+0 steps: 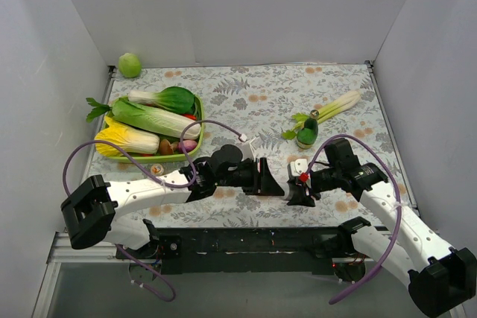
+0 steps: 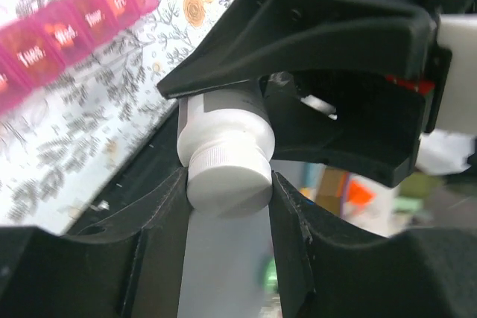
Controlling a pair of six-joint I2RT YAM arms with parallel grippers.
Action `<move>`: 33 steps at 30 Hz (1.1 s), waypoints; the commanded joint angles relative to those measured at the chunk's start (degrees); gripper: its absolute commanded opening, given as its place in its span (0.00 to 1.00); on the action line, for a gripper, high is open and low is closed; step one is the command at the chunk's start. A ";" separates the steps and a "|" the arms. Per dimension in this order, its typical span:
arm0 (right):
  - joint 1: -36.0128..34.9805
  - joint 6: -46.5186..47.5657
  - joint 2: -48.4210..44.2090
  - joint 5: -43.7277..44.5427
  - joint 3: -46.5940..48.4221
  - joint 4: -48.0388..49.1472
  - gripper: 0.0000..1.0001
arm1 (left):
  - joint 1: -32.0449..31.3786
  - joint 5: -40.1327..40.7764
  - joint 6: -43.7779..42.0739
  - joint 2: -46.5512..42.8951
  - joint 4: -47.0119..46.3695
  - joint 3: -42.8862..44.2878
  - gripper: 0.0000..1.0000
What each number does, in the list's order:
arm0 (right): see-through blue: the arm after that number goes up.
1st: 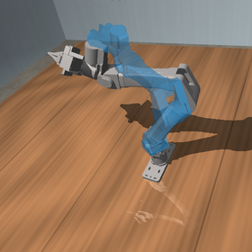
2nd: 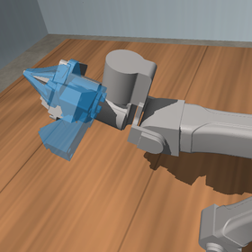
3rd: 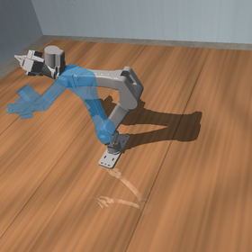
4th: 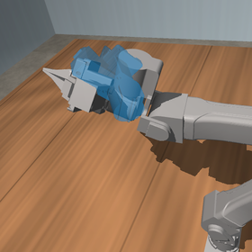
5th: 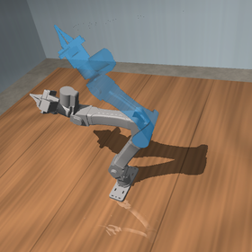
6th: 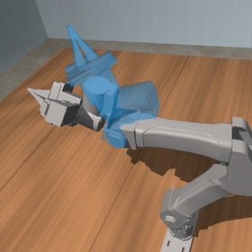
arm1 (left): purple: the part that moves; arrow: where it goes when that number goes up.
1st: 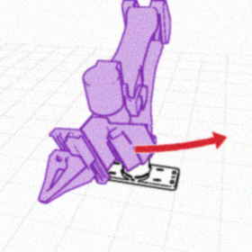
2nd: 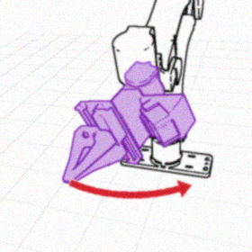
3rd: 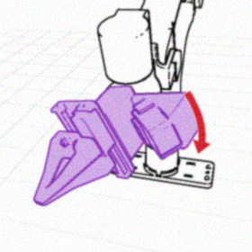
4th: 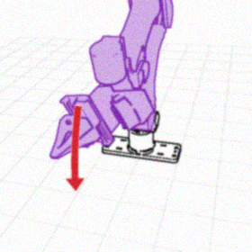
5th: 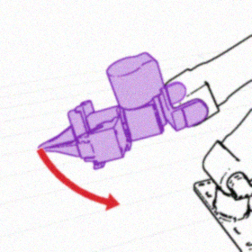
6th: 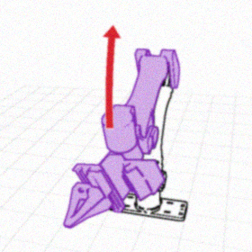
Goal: Sort the pills into containers
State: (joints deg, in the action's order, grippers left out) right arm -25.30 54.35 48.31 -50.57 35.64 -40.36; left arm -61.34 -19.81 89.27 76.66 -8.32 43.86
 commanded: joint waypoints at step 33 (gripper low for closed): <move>0.60 -0.73 -1.20 3.37 -1.62 3.18 0.03 | 6.15 -16.84 24.73 -5.03 -5.31 -5.72 0.63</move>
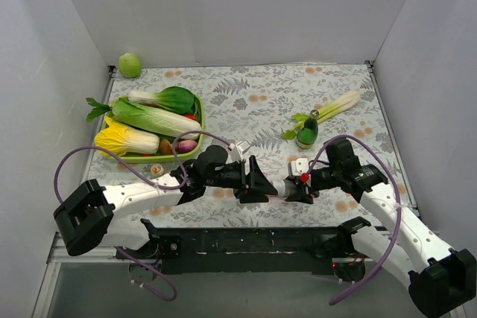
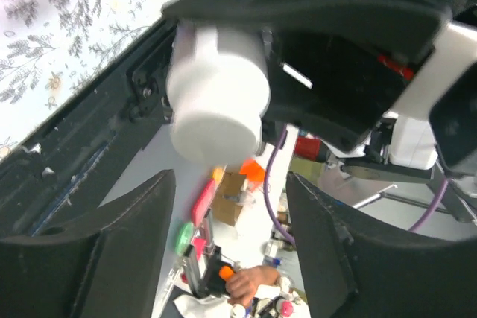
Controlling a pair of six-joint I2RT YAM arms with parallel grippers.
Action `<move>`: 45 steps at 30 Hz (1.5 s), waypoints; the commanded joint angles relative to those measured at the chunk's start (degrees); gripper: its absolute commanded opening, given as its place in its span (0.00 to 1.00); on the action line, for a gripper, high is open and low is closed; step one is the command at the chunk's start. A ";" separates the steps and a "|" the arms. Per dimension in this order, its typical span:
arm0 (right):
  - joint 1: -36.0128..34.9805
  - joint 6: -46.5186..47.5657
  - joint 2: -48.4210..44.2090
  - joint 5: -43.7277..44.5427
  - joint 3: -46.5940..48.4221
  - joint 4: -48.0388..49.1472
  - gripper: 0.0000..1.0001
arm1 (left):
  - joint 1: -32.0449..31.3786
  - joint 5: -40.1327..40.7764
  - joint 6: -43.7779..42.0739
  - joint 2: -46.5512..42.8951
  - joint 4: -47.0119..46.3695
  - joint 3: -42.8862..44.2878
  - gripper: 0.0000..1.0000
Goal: Sort the pills into containers
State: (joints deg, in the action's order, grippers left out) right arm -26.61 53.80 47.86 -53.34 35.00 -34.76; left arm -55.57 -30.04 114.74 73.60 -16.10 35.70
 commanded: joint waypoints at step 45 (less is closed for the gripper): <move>2.53 2.10 1.36 -5.28 1.73 -5.14 0.03 | -9.47 9.48 -80.73 -3.91 -3.24 2.27 0.76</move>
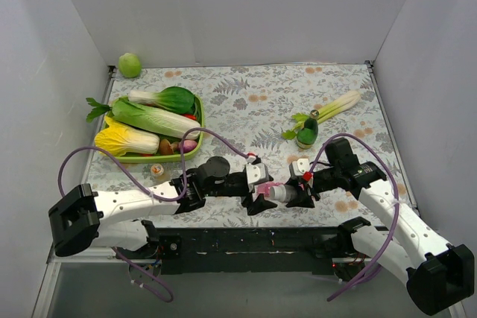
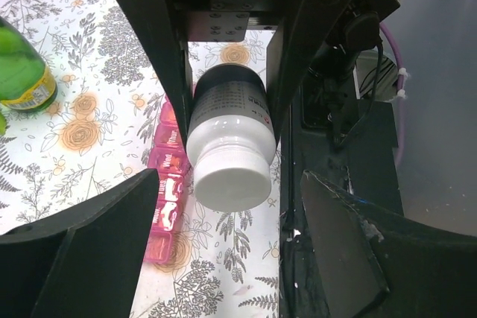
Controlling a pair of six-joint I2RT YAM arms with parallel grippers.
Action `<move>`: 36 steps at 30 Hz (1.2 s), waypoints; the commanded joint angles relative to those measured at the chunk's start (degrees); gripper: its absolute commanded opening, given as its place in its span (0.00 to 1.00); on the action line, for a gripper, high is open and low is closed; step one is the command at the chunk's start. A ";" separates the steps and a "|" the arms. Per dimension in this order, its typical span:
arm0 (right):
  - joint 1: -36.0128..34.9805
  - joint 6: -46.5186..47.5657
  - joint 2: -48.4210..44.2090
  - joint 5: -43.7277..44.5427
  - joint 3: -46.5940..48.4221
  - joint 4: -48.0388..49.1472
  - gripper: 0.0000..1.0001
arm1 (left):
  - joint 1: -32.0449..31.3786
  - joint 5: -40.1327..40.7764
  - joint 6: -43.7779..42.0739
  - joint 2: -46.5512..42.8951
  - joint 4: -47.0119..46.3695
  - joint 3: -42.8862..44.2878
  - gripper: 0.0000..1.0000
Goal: Sort the pills into containers
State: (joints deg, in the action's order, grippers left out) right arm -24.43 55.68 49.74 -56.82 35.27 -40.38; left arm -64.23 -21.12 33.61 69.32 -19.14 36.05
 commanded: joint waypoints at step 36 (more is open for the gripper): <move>1.49 -1.10 -3.59 2.67 -0.11 1.80 0.03 | 11.49 33.76 60.95 -11.05 58.50 1.16 0.00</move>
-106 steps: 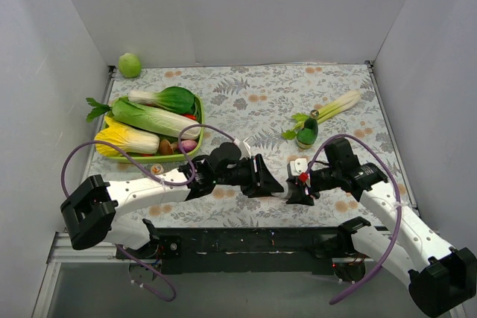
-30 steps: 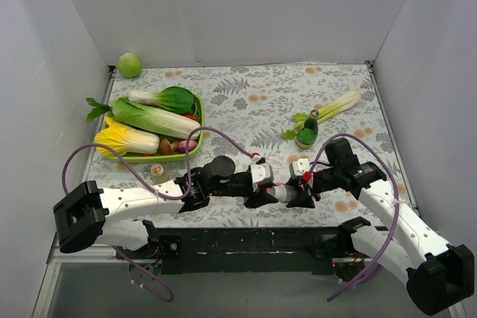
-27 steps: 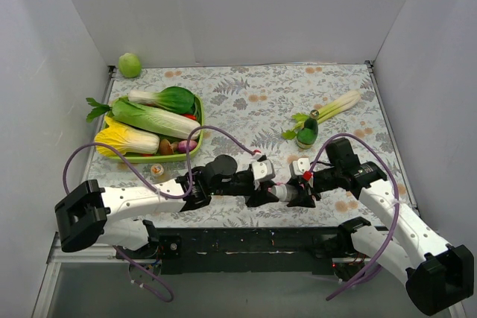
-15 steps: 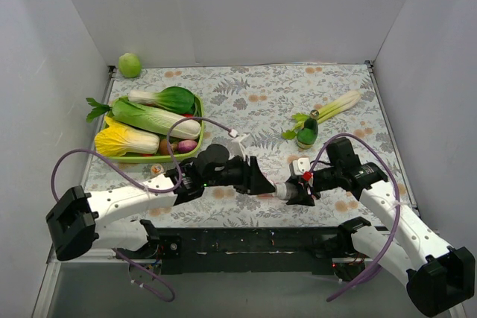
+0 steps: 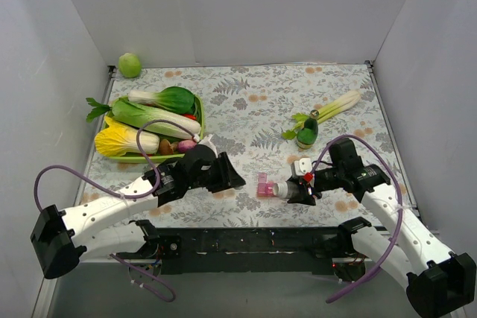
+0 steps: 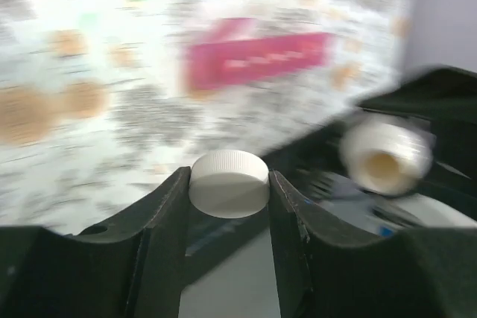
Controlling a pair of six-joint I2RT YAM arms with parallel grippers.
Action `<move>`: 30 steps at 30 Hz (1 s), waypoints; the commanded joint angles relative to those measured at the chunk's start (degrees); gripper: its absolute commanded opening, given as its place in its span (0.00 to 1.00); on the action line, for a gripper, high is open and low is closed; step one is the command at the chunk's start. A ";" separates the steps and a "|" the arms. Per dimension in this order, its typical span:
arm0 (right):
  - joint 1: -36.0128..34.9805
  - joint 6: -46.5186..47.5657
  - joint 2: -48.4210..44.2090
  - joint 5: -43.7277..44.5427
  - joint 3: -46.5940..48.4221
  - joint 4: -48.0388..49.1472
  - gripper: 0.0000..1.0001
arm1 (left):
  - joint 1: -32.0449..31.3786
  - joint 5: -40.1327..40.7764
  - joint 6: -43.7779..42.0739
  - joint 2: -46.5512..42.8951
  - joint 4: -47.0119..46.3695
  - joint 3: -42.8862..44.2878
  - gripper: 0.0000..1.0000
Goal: Sort the pills into containers
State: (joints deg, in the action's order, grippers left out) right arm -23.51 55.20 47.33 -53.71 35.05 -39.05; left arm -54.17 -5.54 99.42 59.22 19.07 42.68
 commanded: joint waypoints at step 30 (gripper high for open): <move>1.53 -0.71 -1.10 -0.87 0.02 0.55 0.03 | 10.93 -6.39 -16.43 -10.70 6.34 -6.64 0.93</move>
State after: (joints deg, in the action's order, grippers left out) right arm -22.46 55.20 46.68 -53.69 34.98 -39.05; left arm -43.55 0.40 92.09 51.37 31.68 33.34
